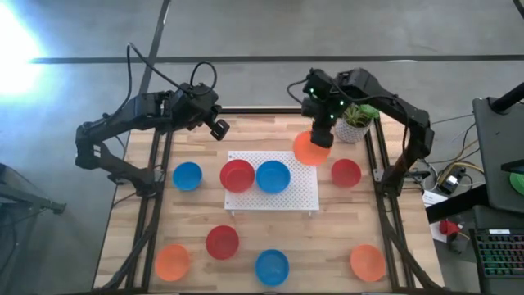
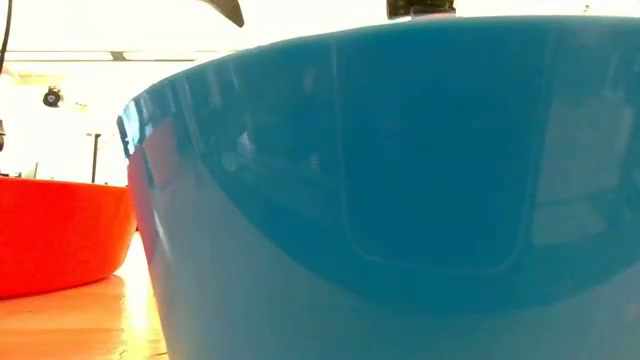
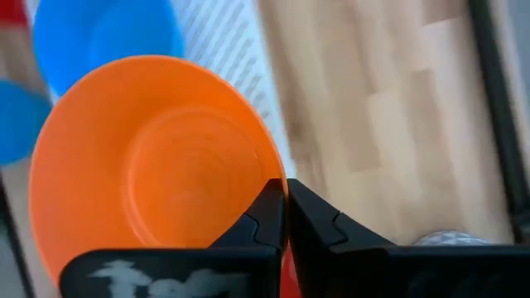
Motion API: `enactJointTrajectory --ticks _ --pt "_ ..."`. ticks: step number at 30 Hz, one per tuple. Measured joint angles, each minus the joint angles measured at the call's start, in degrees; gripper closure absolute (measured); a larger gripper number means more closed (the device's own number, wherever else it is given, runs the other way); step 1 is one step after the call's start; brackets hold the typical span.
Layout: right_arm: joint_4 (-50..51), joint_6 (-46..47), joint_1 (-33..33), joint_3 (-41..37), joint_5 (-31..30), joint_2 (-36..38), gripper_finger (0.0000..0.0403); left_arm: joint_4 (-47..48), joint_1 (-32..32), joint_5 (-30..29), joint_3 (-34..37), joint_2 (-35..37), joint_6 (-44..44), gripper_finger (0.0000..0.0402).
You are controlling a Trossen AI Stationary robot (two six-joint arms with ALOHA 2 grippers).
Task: Pick & Place Mini bowls
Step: Put the top orange bowl on the shelf
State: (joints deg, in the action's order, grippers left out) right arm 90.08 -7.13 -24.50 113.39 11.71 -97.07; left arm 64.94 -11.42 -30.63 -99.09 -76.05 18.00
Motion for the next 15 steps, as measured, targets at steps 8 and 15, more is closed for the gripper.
enactJointTrajectory --ticks 8,15 --pt "-2.9 -3.0 4.5 -12.5 0.3 5.7 0.0394 0.0 0.0 0.0 0.0 0.0 -0.1 0.0402" --pt "-14.4 -2.0 6.2 -22.8 0.3 9.3 0.0394 0.0 0.0 0.0 0.0 0.0 -0.3 0.0402"
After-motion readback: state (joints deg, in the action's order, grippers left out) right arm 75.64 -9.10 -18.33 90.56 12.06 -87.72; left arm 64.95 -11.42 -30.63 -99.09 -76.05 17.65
